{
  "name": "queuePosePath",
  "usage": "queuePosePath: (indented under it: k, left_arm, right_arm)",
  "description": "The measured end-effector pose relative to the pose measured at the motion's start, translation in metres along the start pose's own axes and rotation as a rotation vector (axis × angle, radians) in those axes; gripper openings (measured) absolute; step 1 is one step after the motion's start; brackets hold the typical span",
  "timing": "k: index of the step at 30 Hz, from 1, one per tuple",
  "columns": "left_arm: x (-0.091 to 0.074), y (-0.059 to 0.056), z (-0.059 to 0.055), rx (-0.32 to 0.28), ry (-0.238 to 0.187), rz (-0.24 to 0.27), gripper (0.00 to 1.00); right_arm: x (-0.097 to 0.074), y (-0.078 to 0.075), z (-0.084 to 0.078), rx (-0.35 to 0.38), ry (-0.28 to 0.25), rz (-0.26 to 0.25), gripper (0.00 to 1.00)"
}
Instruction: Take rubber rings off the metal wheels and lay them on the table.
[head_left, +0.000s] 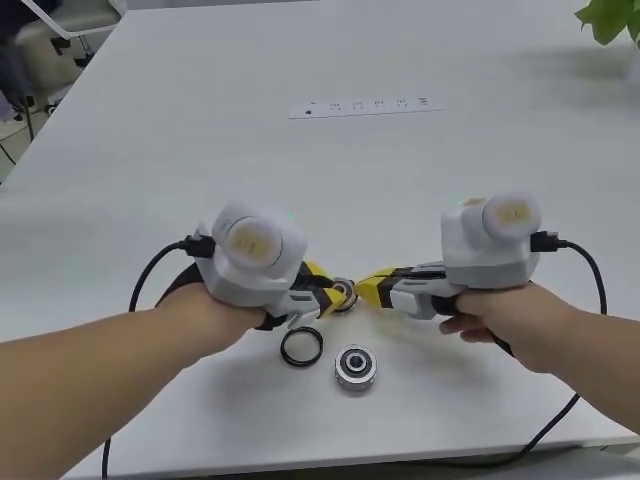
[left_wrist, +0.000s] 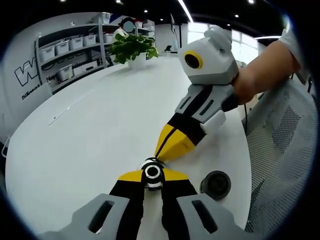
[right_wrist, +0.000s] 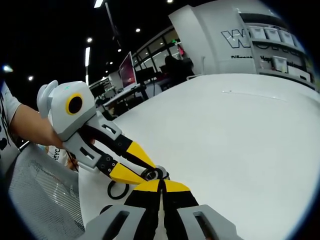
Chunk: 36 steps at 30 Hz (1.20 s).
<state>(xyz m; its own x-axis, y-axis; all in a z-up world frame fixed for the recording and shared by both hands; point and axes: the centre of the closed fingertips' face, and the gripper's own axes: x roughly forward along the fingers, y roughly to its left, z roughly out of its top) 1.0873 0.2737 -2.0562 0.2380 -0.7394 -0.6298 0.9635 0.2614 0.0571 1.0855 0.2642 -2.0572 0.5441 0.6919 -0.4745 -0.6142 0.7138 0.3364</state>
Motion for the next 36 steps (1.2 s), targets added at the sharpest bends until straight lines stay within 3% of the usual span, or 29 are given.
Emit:
queuePosePath:
  k: [14, 16, 17, 20, 36]
  left_arm:
    - [0.0, -0.002, -0.001, 0.002, -0.002, -0.004, 0.08]
    - [0.0, -0.002, 0.0, 0.003, -0.004, -0.006, 0.08]
    - [0.0, -0.002, 0.0, 0.005, -0.004, -0.004, 0.08]
    - [-0.001, -0.002, 0.0, 0.0, -0.009, -0.004, 0.08]
    - [0.0, -0.002, 0.001, -0.019, 0.002, -0.003, 0.08]
  right_arm:
    - [0.003, 0.012, 0.002, -0.017, -0.001, 0.041, 0.0]
    - [0.004, 0.018, 0.006, 0.002, -0.024, 0.069, 0.0]
    - [0.003, 0.031, 0.018, 0.029, -0.075, 0.126, 0.0]
    - [0.004, 0.028, 0.016, -0.012, -0.058, 0.097, 0.0]
    - [0.0, 0.017, 0.007, -0.007, -0.038, 0.061, 0.0]
